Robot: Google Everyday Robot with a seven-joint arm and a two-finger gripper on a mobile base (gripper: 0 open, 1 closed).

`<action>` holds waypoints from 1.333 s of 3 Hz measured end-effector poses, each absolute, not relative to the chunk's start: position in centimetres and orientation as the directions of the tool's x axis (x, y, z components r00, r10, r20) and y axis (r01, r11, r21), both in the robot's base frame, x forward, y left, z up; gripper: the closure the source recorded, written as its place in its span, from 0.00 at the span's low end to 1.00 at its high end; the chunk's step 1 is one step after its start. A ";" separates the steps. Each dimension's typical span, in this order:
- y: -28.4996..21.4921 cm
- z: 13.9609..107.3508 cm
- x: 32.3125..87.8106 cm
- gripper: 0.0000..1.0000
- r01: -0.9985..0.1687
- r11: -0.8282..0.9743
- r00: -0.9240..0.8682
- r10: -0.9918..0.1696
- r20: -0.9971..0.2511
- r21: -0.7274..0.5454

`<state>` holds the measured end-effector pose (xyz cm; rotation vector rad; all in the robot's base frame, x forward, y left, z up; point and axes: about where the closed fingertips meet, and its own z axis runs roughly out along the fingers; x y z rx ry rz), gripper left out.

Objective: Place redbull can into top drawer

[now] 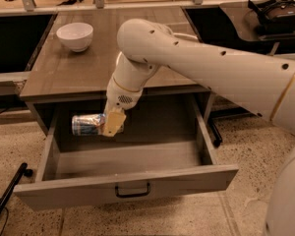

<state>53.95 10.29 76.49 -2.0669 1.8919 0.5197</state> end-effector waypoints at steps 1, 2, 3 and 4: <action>9.7 73.0 53.4 1.00 -0.996 -0.011 -0.031 -0.897 -0.440 0.094; 8.7 69.4 53.3 1.00 -0.983 0.086 -0.147 -0.895 -0.422 0.160; 7.8 66.9 53.4 0.81 -0.963 0.176 -0.244 -0.892 -0.380 0.205; 7.1 65.3 53.9 0.59 -0.944 0.236 -0.306 -0.886 -0.348 0.229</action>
Offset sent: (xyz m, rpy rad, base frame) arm -0.0052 -0.0301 -0.1112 -0.0380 0.2134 -0.3091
